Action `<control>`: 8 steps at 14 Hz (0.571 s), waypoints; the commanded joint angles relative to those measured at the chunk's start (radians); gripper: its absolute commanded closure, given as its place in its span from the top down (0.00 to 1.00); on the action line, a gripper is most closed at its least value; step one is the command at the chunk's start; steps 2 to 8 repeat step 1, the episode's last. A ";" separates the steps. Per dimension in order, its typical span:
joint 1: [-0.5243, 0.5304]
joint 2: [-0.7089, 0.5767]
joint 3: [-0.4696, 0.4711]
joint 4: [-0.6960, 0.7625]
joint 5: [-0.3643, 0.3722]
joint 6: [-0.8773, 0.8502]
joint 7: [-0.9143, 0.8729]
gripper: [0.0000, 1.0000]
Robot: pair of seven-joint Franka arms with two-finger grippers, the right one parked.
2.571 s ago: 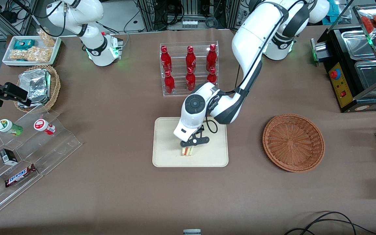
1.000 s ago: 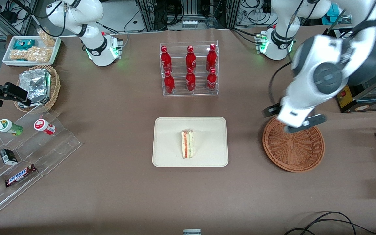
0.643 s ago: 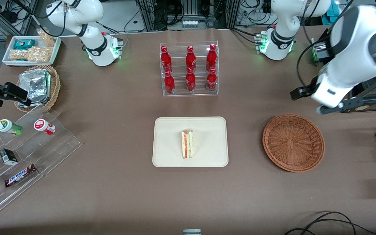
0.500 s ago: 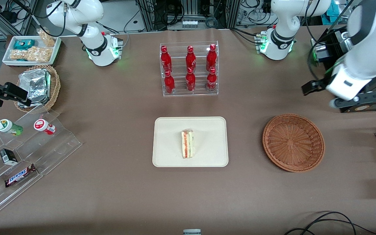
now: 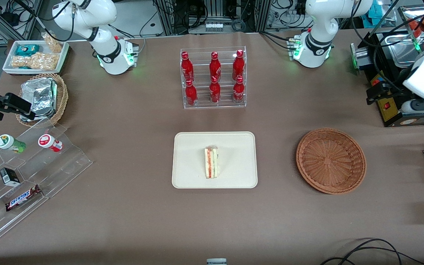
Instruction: Place sandwich from basket to tray
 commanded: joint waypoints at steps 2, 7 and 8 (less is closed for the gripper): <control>0.016 0.008 -0.011 0.014 -0.010 0.014 0.020 1.00; 0.016 0.008 -0.011 0.014 -0.010 0.014 0.020 1.00; 0.016 0.008 -0.011 0.014 -0.010 0.014 0.020 1.00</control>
